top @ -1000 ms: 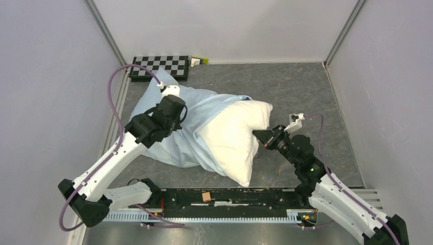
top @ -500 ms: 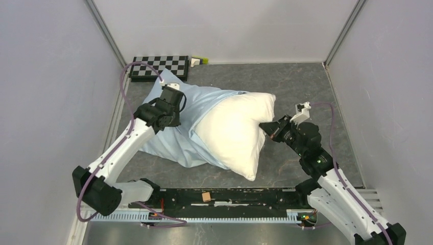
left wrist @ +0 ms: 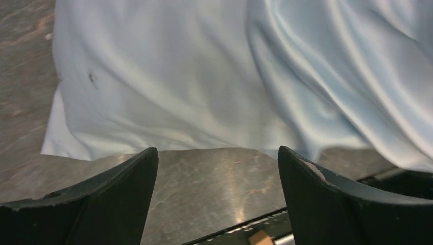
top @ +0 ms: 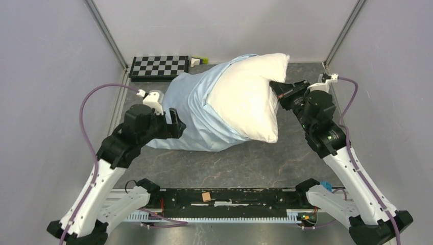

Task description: Remove the pillowcase from the pillow

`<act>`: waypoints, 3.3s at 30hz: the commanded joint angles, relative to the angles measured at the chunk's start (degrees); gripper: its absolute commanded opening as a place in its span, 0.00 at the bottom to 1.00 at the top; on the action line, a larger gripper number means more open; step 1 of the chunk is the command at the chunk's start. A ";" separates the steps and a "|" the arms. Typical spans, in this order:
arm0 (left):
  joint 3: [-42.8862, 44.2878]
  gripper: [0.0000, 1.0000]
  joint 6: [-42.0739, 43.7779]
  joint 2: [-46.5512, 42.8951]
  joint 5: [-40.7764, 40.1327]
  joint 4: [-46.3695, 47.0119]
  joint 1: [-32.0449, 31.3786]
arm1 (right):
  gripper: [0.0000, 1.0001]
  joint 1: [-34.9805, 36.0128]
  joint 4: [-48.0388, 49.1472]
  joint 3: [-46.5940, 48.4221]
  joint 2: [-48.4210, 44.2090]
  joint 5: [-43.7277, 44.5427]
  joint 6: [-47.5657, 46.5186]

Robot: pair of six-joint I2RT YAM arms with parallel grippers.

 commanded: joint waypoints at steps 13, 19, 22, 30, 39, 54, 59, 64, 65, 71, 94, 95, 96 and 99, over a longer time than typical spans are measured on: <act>-15.43 0.93 -16.75 -7.94 2.25 24.80 -21.78 | 0.00 -0.52 15.08 6.52 -0.98 7.90 11.51; -19.26 0.90 -18.09 -2.12 -3.76 32.42 -23.48 | 0.00 -0.53 15.86 6.53 -0.01 6.00 12.56; -20.22 0.77 -17.51 1.13 -6.22 35.35 -23.47 | 0.00 -0.57 16.05 6.35 -0.19 6.01 13.07; -22.58 0.04 -17.58 8.99 -4.92 42.54 -23.39 | 0.00 -0.59 15.34 8.03 -0.54 8.08 13.90; -29.19 0.02 -18.73 15.56 -12.81 37.65 -18.66 | 0.00 -0.57 16.39 15.14 0.41 17.73 13.85; -33.94 0.02 -21.88 14.71 -1.98 42.85 3.46 | 0.00 -0.52 18.10 12.99 -10.56 39.29 -9.56; -28.18 0.28 -15.35 3.25 -4.08 33.53 3.43 | 0.00 -0.56 6.69 1.69 -19.08 39.88 -14.01; -21.17 0.82 -14.27 1.18 -6.60 25.33 3.43 | 0.00 -0.61 1.82 -17.41 -30.98 37.11 -12.38; -20.79 0.87 -14.74 1.60 -5.73 26.04 3.44 | 0.00 -0.55 -0.06 -20.55 -32.81 37.70 -11.89; -17.01 1.00 -15.58 8.98 -3.26 30.87 3.72 | 0.00 -0.55 -12.35 -29.45 -42.35 37.49 -12.59; 13.22 1.00 -15.27 38.72 12.97 29.83 7.74 | 0.01 -0.52 -26.35 -38.67 -52.70 28.98 -19.10; 15.07 0.99 -15.07 40.52 12.83 28.42 7.26 | 0.01 -0.58 -26.25 -38.91 -52.53 28.63 -18.98; 16.79 0.97 -14.88 41.76 12.65 27.36 6.91 | 0.01 -0.54 -26.07 -39.10 -52.49 28.39 -18.88; 20.23 0.91 -14.59 45.60 11.93 25.36 5.64 | 0.01 -0.60 -25.26 -39.62 -52.59 27.81 -18.70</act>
